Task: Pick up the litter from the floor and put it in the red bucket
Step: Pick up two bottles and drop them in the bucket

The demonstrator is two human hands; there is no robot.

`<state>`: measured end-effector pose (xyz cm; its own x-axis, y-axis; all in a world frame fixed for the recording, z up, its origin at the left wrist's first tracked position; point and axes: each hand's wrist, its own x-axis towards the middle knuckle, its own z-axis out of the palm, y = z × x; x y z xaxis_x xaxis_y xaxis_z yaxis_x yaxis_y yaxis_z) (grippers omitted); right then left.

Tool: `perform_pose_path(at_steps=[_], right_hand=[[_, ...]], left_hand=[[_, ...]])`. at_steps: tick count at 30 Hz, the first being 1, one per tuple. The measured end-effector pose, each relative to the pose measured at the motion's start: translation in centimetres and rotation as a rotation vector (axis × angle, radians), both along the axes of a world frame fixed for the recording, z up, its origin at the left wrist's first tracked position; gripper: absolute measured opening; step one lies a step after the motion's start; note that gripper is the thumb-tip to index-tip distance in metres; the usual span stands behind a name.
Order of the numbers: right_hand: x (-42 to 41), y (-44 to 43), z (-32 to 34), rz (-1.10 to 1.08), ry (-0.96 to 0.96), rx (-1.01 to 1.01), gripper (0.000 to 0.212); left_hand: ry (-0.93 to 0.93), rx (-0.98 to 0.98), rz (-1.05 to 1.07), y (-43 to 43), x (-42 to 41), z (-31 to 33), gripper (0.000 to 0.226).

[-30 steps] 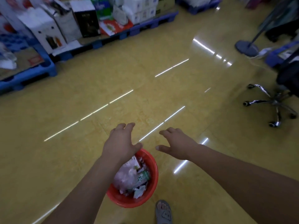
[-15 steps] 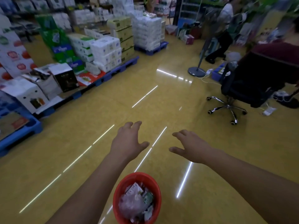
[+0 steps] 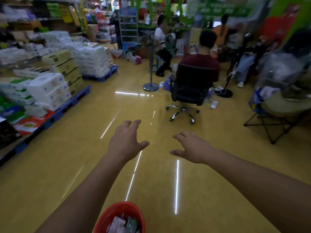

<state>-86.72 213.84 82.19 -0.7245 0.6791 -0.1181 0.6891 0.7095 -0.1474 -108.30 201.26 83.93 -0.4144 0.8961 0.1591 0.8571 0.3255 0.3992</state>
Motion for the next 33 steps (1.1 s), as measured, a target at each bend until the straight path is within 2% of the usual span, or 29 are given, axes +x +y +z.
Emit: perform_pose_path(at_steps=[11,18,33], right_hand=[[25.5,-1.7,3.9,-0.285,-0.064,0.081,0.075],[41.6,-5.5,3.9,-0.480,-0.097,0.092,0.076],[66.2,-16.0,2.5,-0.819,-0.078,0.069,0.075]], left_hand=[[0.030,0.058,-0.337,5.0,22.7,4.4,0.084],[0.074,0.038,-0.520,5.1,37.1,4.4,0.085],[0.131,-0.011,-0.916,4.0,61.8,3.9,0.086]])
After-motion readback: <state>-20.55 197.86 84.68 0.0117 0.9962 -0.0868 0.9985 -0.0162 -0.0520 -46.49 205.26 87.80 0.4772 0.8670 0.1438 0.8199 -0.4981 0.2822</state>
